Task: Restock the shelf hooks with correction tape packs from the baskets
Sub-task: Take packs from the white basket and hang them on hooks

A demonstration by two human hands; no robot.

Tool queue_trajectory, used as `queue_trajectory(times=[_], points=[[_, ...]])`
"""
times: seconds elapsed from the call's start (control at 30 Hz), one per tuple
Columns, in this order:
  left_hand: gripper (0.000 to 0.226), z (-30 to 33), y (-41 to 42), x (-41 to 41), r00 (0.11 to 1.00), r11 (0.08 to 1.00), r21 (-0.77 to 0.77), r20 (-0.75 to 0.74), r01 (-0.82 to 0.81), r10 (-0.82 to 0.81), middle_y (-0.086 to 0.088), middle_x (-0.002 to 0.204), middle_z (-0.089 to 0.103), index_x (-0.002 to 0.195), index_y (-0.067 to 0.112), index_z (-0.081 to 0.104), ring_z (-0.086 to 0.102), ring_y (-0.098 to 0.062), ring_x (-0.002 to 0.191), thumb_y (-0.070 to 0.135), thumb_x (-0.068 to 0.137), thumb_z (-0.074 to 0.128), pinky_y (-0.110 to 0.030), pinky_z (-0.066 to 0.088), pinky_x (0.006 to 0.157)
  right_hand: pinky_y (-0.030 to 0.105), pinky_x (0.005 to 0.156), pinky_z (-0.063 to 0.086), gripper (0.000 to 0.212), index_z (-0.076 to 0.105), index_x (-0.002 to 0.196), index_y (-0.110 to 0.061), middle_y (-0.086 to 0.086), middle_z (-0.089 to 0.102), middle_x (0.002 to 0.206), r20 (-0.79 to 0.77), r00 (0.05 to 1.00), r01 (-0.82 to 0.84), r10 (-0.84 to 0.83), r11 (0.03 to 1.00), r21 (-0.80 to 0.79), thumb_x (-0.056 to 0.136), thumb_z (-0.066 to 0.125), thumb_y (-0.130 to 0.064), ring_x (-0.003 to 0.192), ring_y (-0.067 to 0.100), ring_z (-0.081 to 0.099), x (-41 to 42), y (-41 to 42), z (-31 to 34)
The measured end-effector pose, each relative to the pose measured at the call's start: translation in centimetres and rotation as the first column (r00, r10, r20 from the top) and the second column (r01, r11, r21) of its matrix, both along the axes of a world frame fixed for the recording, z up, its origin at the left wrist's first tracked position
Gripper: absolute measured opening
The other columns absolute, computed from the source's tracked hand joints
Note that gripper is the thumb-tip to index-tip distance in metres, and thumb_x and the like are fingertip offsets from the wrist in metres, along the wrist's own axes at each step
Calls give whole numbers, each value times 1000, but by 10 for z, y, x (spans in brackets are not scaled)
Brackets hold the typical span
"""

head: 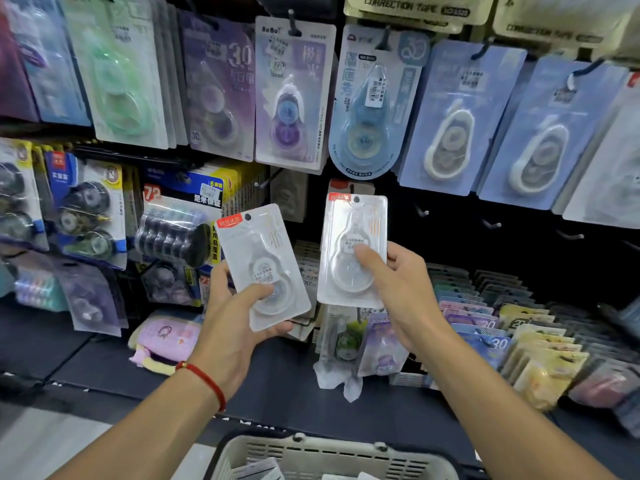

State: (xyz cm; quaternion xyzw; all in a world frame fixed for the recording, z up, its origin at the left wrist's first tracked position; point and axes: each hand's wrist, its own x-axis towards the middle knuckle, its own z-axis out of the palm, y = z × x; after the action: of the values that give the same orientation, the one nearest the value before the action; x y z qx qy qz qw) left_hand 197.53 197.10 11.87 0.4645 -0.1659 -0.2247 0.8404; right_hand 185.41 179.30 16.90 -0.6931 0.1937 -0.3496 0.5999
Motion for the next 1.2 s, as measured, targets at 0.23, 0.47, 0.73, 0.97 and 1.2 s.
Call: queue_trajectory(times=[0.23, 0.47, 0.73, 0.97, 1.2], points=[[50, 0, -1, 0, 999, 998, 47, 6, -50, 50, 11, 110, 73, 126, 38, 57, 77, -23, 95, 3, 92, 64, -42, 60, 62, 25, 76, 61, 21, 75, 113, -18, -2, 82, 103, 28, 999, 17, -16, 999, -35, 99, 73, -33, 96, 15, 78, 1, 0, -7], [43, -9, 0, 1, 985, 977, 180, 148, -114, 87, 22, 102, 73, 118, 42, 56, 77, -9, 87, 5, 97, 62, -37, 62, 58, 16, 63, 51, 9, 65, 113, -25, -7, 74, 93, -39, 978, 197, -206, 966, -166, 105, 62, -30, 76, 1, 66, 25, -16, -55], [32, -10, -11, -13, 993, 976, 218, 113, -12, -13, 5, 105, 77, 114, 33, 58, 79, -17, 88, 4, 100, 63, -37, 63, 59, 48, 91, 62, 33, 57, 130, -13, 8, 69, 117, -256, 928, 266, -272, 962, -56, 108, 58, -37, 99, 24, 71, 99, -73, -44], [38, 0, -11, -26, 968, 978, 164, 193, 128, -159, -6, 118, 77, 133, 28, 57, 78, -28, 99, 8, 101, 65, -52, 67, 74, 38, 76, 64, 33, 75, 107, -24, 9, 77, 117, -338, 941, 23, -10, 999, 36, 103, 57, -51, 100, 25, 73, 43, -40, -35], [51, 3, -9, -30, 944, 972, 151, 251, 181, -215, -5, 117, 79, 139, 31, 56, 79, -28, 100, 22, 93, 74, -42, 66, 69, 37, 94, 60, 34, 66, 128, -33, -12, 77, 120, -188, 957, -257, 220, 946, -199, 95, 73, -37, 111, 9, 74, -9, 13, -21]])
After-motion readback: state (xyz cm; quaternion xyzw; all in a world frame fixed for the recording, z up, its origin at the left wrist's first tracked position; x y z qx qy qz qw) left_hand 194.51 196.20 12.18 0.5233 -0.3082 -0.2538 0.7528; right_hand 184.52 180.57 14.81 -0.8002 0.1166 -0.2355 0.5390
